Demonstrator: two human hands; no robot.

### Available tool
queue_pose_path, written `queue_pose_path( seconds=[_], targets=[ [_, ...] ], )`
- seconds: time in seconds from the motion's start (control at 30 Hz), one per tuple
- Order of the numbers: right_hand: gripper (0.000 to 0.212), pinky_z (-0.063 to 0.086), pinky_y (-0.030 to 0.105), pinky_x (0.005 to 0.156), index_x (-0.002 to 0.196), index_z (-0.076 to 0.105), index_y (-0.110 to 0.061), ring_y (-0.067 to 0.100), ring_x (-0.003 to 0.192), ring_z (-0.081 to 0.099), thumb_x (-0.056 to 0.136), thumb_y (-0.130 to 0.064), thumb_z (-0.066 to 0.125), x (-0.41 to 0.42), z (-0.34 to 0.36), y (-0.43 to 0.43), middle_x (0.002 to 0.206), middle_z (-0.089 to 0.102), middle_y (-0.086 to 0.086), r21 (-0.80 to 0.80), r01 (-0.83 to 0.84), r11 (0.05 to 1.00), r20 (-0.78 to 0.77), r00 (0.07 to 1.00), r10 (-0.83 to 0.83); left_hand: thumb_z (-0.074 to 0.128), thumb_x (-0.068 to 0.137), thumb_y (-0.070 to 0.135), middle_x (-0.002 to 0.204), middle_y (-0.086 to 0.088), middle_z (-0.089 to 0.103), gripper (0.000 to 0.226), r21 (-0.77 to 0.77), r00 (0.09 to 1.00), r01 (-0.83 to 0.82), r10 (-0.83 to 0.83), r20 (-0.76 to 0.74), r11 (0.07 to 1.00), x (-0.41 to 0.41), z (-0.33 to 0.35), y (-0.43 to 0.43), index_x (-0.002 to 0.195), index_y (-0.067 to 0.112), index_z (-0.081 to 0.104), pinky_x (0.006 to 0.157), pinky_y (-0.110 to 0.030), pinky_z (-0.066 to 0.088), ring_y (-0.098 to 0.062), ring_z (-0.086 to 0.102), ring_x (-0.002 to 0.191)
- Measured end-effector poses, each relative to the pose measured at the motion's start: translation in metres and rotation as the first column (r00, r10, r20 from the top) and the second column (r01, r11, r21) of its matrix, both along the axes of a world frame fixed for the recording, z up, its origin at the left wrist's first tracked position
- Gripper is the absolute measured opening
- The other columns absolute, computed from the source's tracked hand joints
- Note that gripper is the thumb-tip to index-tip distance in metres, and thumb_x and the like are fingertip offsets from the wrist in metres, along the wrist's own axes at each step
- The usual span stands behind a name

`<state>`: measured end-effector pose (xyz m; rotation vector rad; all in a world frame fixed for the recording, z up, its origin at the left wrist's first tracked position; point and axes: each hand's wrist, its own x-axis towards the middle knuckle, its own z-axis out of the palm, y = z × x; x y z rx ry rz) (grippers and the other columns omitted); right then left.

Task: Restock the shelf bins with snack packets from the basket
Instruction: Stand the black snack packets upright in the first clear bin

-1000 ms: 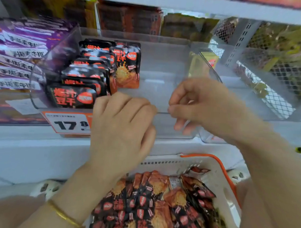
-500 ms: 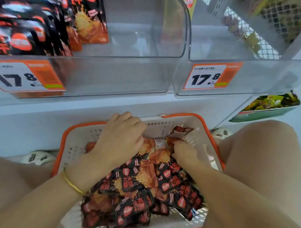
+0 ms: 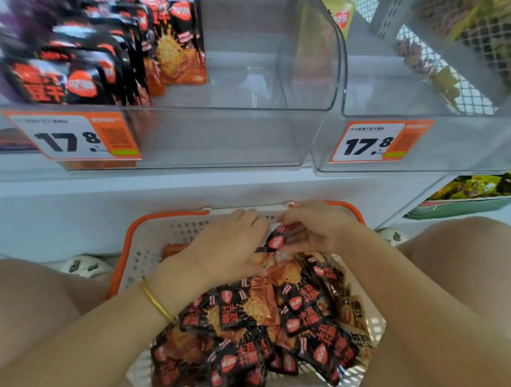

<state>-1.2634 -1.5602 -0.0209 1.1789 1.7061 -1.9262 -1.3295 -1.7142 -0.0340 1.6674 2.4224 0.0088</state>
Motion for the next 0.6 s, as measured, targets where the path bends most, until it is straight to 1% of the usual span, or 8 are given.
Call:
queue_pose_path(
  seconds=[0.07,0.13,0.17,0.23,0.33,0.43,0.5,0.6],
  targets=[
    [0.038,0.059,0.031,0.054,0.119,0.052,0.01,0.026,0.063,0.068,0.099,-0.021,0.045,0.004,0.009,-0.001,0.082,0.067,0.022,-0.064,-0.021,0.998,-0.038,0.999,0.019,0.057,0.089,0.041,0.114,0.0,0.051,0.037,0.12,0.998,-0.057,0.053,0.03,0.991,-0.006,0.011,-0.001,0.115,0.016,0.049,0.084,-0.031,0.043,-0.018,0.05,0.107],
    [0.063,0.057,0.03,0.055,0.106,0.055,0.004,0.025,0.067,0.068,0.098,-0.054,0.032,0.006,0.018,0.002,0.085,0.07,0.022,-0.02,-0.033,0.999,-0.059,0.998,0.032,0.059,0.09,0.031,0.101,0.0,0.06,0.021,0.218,0.961,-0.217,0.17,0.219,0.952,-0.016,0.025,-0.006,0.103,0.016,0.054,0.077,-0.033,0.045,-0.018,0.057,0.094],
    [0.071,0.056,0.031,0.057,0.096,0.057,-0.001,0.023,0.066,0.067,0.091,-0.066,0.028,0.009,0.023,0.004,0.085,0.07,0.02,0.047,-0.066,0.997,-0.088,0.994,0.07,0.064,0.087,0.026,0.096,-0.001,0.064,0.018,0.242,0.916,-0.307,0.217,0.338,0.92,-0.021,0.033,-0.009,0.101,0.016,0.056,0.077,-0.033,0.046,-0.018,0.059,0.09],
    [0.074,0.058,0.037,0.073,0.092,0.059,-0.005,0.02,0.071,0.065,0.072,-0.074,0.041,0.014,0.035,0.003,0.084,0.069,0.014,0.135,-0.125,0.983,-0.187,0.971,0.149,0.07,0.082,0.014,0.093,-0.002,0.069,0.022,0.267,0.8,-0.453,0.255,0.544,0.851,-0.03,0.048,-0.016,0.101,0.015,0.058,0.079,-0.031,0.049,-0.016,0.064,0.087],
    [0.059,0.05,0.043,0.096,0.105,0.067,-0.008,0.021,0.095,0.067,0.064,-0.051,0.069,0.02,0.057,-0.01,0.098,0.072,0.007,0.328,-0.277,0.903,-0.297,0.877,0.377,0.068,0.082,0.001,0.088,-0.004,0.072,0.024,0.291,0.623,-0.568,0.171,0.764,0.77,-0.036,0.075,-0.028,0.1,0.014,0.06,0.075,-0.027,0.052,-0.011,0.067,0.081],
    [0.035,0.051,0.038,0.088,0.105,0.068,-0.012,0.026,0.096,0.067,0.074,-0.028,0.077,0.011,0.085,-0.028,0.106,0.07,0.014,0.472,-0.265,0.841,-0.423,0.769,0.48,0.066,0.082,0.0,0.087,-0.003,0.074,0.022,0.386,0.58,-0.587,0.038,0.814,0.711,-0.042,0.102,-0.036,0.099,0.014,0.063,0.071,-0.027,0.056,-0.013,0.07,0.08],
    [0.015,0.052,0.031,0.071,0.095,0.067,-0.016,0.017,0.08,0.064,0.081,-0.013,0.072,-0.005,0.111,-0.036,0.09,0.071,0.009,0.465,-0.2,0.862,-0.526,0.721,0.451,0.066,0.083,0.003,0.077,0.004,0.073,0.021,0.485,0.585,-0.636,-0.035,0.811,0.6,-0.052,0.122,-0.039,0.093,0.021,0.064,0.063,-0.02,0.053,-0.008,0.067,0.069],
    [0.011,0.057,0.027,0.058,0.087,0.065,-0.016,0.014,0.069,0.063,0.083,-0.005,0.067,-0.047,0.155,-0.037,0.08,0.067,0.005,0.525,-0.079,0.847,-0.592,0.682,0.43,0.066,0.083,0.018,0.072,0.008,0.068,0.01,0.691,0.737,-0.661,0.077,0.672,0.293,-0.079,0.146,-0.045,0.088,0.026,0.061,0.063,-0.023,0.051,-0.006,0.061,0.063]
  ],
)
